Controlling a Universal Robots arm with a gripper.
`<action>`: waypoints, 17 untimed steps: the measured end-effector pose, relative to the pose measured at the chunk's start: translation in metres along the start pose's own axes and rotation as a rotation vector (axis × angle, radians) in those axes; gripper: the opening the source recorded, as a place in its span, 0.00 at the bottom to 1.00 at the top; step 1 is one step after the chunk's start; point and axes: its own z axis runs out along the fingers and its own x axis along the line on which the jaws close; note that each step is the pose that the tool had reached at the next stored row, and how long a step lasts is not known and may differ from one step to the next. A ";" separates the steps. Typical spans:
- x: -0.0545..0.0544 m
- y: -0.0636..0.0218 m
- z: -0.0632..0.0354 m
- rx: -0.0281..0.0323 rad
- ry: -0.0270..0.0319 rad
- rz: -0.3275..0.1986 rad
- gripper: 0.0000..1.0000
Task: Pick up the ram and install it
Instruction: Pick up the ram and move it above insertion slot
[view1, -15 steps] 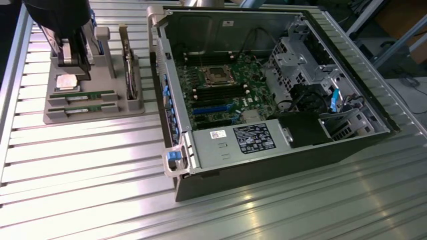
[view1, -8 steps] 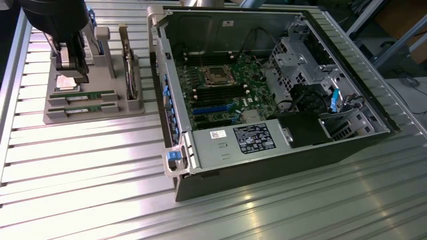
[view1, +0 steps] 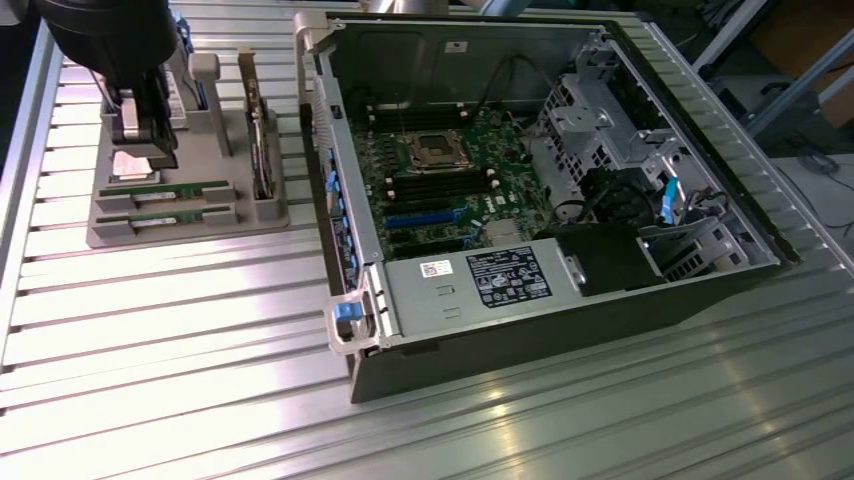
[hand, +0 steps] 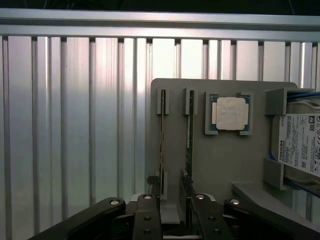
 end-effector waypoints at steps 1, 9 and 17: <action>0.000 0.0001 0.0003 0.0000 0.0000 0.000 0.30; 0.000 0.0008 0.0039 0.0000 0.0000 0.000 0.30; 0.000 0.0023 0.0071 0.0001 0.0000 0.000 0.30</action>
